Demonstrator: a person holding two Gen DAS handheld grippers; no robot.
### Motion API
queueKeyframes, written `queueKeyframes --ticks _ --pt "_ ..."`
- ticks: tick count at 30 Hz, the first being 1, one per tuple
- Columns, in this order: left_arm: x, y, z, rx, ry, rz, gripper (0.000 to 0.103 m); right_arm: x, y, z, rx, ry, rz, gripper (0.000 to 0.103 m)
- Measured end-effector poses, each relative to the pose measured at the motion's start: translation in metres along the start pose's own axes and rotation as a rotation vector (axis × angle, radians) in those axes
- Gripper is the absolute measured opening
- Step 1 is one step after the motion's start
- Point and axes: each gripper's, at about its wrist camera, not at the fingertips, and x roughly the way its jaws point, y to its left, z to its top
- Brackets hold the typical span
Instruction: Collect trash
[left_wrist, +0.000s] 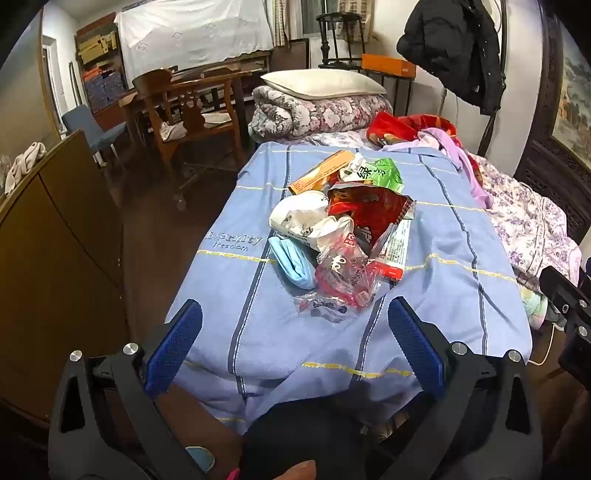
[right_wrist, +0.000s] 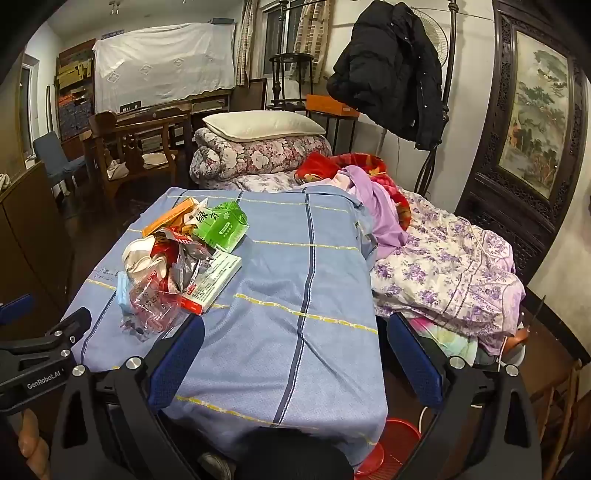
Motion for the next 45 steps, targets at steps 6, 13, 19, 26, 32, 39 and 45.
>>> queueKeyframes --ticks 6,13,19,26,32,39,45 --pt "0.0012 0.001 0.0014 0.002 0.013 -0.003 0.096 -0.0011 0.0003 -0.0001 -0.007 0.001 -0.005 0.097" --pt "0.0006 0.0003 0.0007 0.0 0.01 0.001 0.096 -0.0022 0.0002 0.0001 -0.006 -0.001 -0.005 0.097" --pt "0.0017 0.0031 -0.0016 0.0 0.012 0.0 0.096 -0.002 0.0 0.0003 -0.006 -0.001 -0.007 0.097" --pt "0.0061 0.0034 -0.0038 0.0 0.014 -0.002 0.096 -0.0018 -0.0003 -0.0001 -0.007 -0.002 -0.007 0.097" --pt "0.0063 0.0035 -0.0037 -0.001 0.016 -0.001 0.096 -0.0023 -0.0005 -0.0002 -0.008 -0.003 -0.007 0.097" --pt "0.0062 0.0031 -0.0034 -0.001 0.017 -0.001 0.096 -0.0024 -0.0011 -0.0002 -0.008 -0.003 -0.007 0.097" --pt "0.0063 0.0032 -0.0033 -0.001 0.018 -0.002 0.096 -0.0024 -0.0013 -0.0001 -0.01 -0.004 -0.01 0.097"
